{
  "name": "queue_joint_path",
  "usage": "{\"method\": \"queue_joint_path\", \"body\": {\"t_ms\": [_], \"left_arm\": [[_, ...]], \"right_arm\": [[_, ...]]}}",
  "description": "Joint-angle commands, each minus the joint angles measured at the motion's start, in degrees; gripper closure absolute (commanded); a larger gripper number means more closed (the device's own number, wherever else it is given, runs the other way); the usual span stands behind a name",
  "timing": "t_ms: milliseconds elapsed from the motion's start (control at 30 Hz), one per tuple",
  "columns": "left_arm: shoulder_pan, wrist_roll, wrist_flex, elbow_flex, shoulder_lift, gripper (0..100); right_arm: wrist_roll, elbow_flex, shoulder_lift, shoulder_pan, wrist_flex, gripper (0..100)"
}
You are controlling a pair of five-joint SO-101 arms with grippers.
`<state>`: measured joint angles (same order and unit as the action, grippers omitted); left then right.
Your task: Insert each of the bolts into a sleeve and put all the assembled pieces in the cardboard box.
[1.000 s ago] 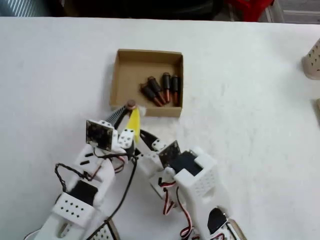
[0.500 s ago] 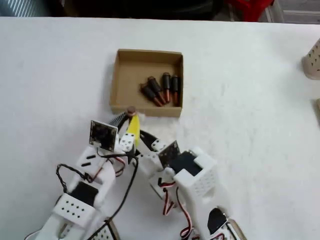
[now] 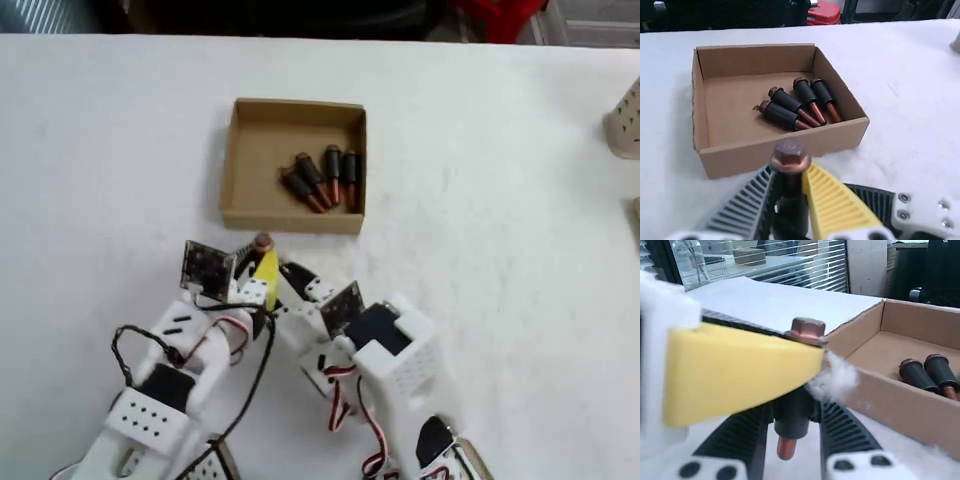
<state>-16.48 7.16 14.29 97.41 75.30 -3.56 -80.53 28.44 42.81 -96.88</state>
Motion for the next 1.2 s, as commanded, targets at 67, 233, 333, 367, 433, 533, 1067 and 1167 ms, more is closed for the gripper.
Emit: {"method": "queue_joint_path", "body": {"t_ms": [67,233,333,367,433,533,1067,1167], "left_arm": [[0.6,-8.5,2.3,-0.1,0.7,82],[0.7,-4.7,4.3,-0.4,0.7,63],[0.7,-3.9,3.8,-0.8,0.7,60],[0.9,-2.8,4.0,-1.7,0.8,59],[2.3,-1.5,4.3,-4.0,0.8,58],[3.7,-1.1,4.8,-7.1,0.8,57],[15.0,6.5,38.2,-37.5,0.8,57],[19.2,6.3,40.2,-37.5,0.8,61]], "right_arm": [[0.3,-0.2,-3.8,-1.6,-1.4,98.1],[0.3,-0.2,-3.8,-1.5,-1.4,98.1],[0.3,-0.2,-3.8,-1.4,-0.6,98.1],[0.4,-0.1,-3.8,-1.4,0.3,98.1],[0.4,0.0,-3.8,-1.3,1.0,98.1],[0.5,0.0,-3.8,-1.3,1.1,98.1],[0.3,0.0,-3.8,-1.4,1.4,98.1],[0.3,0.0,-3.8,-1.5,1.5,98.1]]}}
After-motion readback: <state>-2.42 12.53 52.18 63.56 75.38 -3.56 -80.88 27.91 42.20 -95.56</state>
